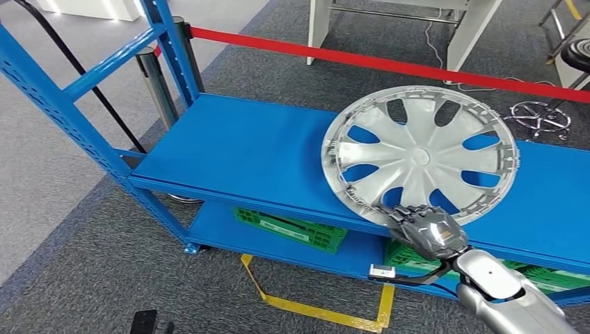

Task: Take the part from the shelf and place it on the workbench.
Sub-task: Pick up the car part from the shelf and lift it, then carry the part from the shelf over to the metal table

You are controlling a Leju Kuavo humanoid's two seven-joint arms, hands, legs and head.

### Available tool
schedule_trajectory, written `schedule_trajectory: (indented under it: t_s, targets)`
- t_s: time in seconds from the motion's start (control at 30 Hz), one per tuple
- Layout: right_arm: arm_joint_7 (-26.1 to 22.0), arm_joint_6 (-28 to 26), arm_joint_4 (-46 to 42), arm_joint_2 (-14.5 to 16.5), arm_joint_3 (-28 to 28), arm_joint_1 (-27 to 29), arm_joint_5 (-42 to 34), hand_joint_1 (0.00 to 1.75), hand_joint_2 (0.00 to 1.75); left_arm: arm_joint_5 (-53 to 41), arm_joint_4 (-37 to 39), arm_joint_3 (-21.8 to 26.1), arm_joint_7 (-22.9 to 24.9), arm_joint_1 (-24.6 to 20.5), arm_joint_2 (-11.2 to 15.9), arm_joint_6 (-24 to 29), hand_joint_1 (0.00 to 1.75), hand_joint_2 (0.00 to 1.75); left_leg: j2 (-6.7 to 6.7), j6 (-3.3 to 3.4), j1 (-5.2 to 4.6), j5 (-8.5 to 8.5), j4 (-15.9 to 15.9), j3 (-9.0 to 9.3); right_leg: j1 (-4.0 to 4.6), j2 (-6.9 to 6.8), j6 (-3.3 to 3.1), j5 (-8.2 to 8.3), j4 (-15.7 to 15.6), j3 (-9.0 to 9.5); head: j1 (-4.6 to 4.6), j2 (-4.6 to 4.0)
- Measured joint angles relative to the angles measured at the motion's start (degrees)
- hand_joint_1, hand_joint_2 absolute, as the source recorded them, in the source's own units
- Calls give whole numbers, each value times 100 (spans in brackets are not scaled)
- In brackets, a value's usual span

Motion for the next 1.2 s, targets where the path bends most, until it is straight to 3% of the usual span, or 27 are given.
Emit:
schedule_trajectory:
  t_s: [0.07, 0.1, 0.13, 0.2, 0.27, 0.37, 0.43, 0.53, 0.6, 0.63, 0.67, 0.73, 0.8, 0.87, 0.93, 1.0, 1.07, 1.1, 1.13, 1.17, 1.2]
  targets:
    - [-27, -10, -175, -4, 25, 118, -65, 175, 175, 28, 0, 4, 54, 5, -15, -4, 0, 175, -1, 10, 1, -9, 2, 2, -16, 0, 41, -224, 685, -356, 6, -1]
    - [-45, -18, -278, -4, 42, 195, -102, 175, 175, 44, 0, 8, 59, 8, -22, 10, 0, 175, -4, 8, 6, -17, 4, 7, -30, -1, 63, -192, 796, -434, 8, -1]
    - [-60, -28, -382, -3, 60, 274, -134, 175, 175, 62, 0, 14, 55, 10, -27, 32, 0, 175, -9, -3, 14, -29, 9, 17, -48, -2, 82, -56, 688, -406, 8, -1]
    - [-95, -60, -594, 6, 100, 419, -195, 175, 175, 91, 0, 33, 38, 8, -33, 116, 0, 175, -23, -59, 32, -72, 40, 34, -98, -6, 129, 342, -4, -101, 9, -1]
    - [-138, -115, -773, 35, 139, 531, -241, 175, 175, 109, 0, 50, 28, 3, -33, 200, 0, 175, -34, -133, 19, -117, 112, 12, -113, 1, 130, 509, -569, 190, 15, 0]
    - [-278, -224, -981, 113, 190, 675, -389, 175, 175, 108, 0, 55, 33, 12, -31, 283, 0, 175, -39, -209, 6, -111, 163, -16, -88, 7, 45, 496, -623, 239, -1, 1]
    - [-389, -282, -1081, 208, 214, 738, -506, 175, 175, 104, 0, 55, 43, 9, -32, 267, 0, 175, -27, -251, 20, -255, 312, -63, -91, -1, -24, 519, -623, 234, -10, 1]
    - [-464, -366, -1185, 396, 240, 815, -586, 175, 175, 104, 0, 55, 78, 2, -33, 166, 0, 175, -7, -289, 27, -836, 1267, -415, -65, -19, -130, 547, -634, 208, -24, 1]
    - [-484, -418, -1233, 512, 273, 875, -601, 175, 175, 106, 0, 55, 124, 7, -33, 119, 0, 175, -6, -268, 19, -1018, 1748, -567, -22, -19, -171, 576, -634, 173, -24, 1]
    - [-490, -438, -1261, 562, 291, 907, -607, 175, 175, 106, 0, 55, 148, 7, -33, 99, 0, 175, -6, -238, 9, -961, 1699, -508, 2, -18, -190, 595, -634, 153, -24, 1]
    - [-493, -452, -1292, 604, 305, 938, -614, 175, 175, 106, 0, 55, 172, 5, -33, 82, 0, 175, -6, -193, -8, -824, 1438, -345, 26, -16, -203, 617, -634, 132, -23, 1]
    - [-496, -489, -1363, 686, 322, 1007, -624, 175, 175, 106, 0, 55, 219, -10, -28, 52, 0, 175, 2, -82, -61, -542, 635, 117, 63, -15, -206, 664, -631, 96, -19, 1]
    - [-491, -546, -1428, 752, 330, 1073, -630, 175, 175, 102, 0, 54, 257, -24, -24, 16, 0, 175, 20, -33, -112, -421, 172, 355, 68, -25, -167, 713, -629, 74, -14, 1]
    - [-487, -587, -1491, 800, 338, 1135, -620, 175, 175, 107, 0, 52, 279, -17, -25, -35, 0, 175, 30, -30, -136, -348, 109, 343, 53, -37, -96, 779, -648, 61, -15, 1]
    - [-491, -590, -1558, 822, 342, 1210, -614, 175, 175, 195, 0, 64, 287, -16, -19, -104, 0, 175, 47, 4, -116, -229, 45, 300, 44, -20, -35, 680, -586, -2, -12, 1]
    - [-500, -578, -1616, 825, 340, 1297, -639, 175, 175, 330, 0, 115, 286, -25, -12, -161, 0, 175, 62, 40, -86, -103, 6, 194, 34, -2, 11, 224, -155, -169, 2, 1]
    - [-508, -566, -1653, 825, 339, 1376, -662, 175, 175, 401, 0, 178, 286, -22, -14, -186, 0, 175, 63, 50, -82, 8, 10, 38, 20, -2, 54, -259, 551, -340, 10, 1]
    - [-508, -564, -1663, 825, 338, 1410, -667, 175, 175, 413, 0, 197, 286, -18, -16, -193, 0, 175, 64, 43, -81, 65, 13, -41, 12, -3, 70, -348, 792, -350, 9, 1]
    - [-508, -563, -1669, 825, 337, 1439, -673, 175, 175, 416, 0, 210, 286, -18, -16, -195, 0, 175, 65, 32, -79, 122, 17, -120, 3, -4, 84, -321, 861, -276, 9, 1]
    - [-508, -563, -1672, 825, 335, 1461, -679, 175, 175, 417, 0, 220, 286, -18, -16, -195, 0, 175, 66, 16, -73, 176, 22, -195, -6, -5, 95, -198, 713, -94, 10, 1]
    - [-507, -563, -1678, 825, 332, 1472, -687, 175, 175, 418, 0, 227, 286, -18, -16, -196, 0, 175, 66, -7, -66, 225, 34, -263, -16, -7, 108, -54, 373, 185, 9, 1]
